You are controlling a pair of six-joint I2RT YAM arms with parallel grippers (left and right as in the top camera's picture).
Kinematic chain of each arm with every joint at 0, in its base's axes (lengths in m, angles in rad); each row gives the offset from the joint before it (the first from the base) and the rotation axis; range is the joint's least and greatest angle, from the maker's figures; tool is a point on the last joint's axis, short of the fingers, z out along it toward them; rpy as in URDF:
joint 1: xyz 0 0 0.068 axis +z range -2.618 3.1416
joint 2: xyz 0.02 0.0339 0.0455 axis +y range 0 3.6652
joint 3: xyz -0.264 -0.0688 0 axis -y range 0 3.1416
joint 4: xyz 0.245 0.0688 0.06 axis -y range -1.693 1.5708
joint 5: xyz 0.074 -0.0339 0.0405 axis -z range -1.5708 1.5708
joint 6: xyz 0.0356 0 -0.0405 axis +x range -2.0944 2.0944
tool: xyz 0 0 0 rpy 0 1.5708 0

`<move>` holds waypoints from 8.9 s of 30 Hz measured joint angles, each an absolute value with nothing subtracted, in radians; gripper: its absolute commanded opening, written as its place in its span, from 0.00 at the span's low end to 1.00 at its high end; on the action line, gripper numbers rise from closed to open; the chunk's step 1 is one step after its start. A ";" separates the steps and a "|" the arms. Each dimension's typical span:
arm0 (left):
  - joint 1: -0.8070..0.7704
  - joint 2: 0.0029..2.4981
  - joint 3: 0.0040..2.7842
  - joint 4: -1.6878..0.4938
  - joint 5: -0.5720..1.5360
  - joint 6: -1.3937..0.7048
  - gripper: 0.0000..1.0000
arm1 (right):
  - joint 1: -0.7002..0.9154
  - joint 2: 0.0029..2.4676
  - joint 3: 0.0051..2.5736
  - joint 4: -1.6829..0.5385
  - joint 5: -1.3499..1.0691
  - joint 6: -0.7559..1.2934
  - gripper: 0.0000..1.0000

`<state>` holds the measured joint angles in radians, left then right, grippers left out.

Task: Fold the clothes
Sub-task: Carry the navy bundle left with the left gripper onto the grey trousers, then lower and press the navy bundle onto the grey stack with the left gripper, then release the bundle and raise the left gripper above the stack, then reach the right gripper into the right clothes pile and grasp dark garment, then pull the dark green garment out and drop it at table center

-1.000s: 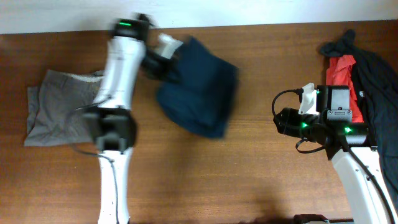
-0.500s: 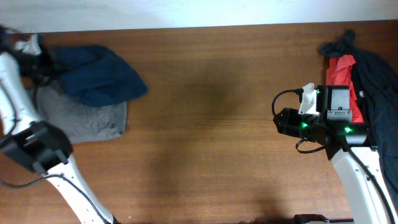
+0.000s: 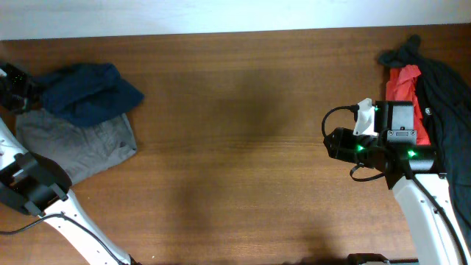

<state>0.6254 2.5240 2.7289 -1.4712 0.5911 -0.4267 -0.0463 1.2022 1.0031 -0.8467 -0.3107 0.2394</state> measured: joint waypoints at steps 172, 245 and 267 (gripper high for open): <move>-0.095 1.448 1.662 -1.014 0.239 0.020 0.99 | -0.046 1.068 1.420 -0.973 -0.323 0.029 0.99; -0.095 1.448 1.660 -1.059 0.239 0.020 0.99 | -0.671 1.486 1.514 -0.572 -0.517 0.331 0.04; -0.095 1.448 1.660 -1.058 0.239 0.020 0.99 | 0.147 1.342 1.521 -0.858 -0.526 0.155 0.04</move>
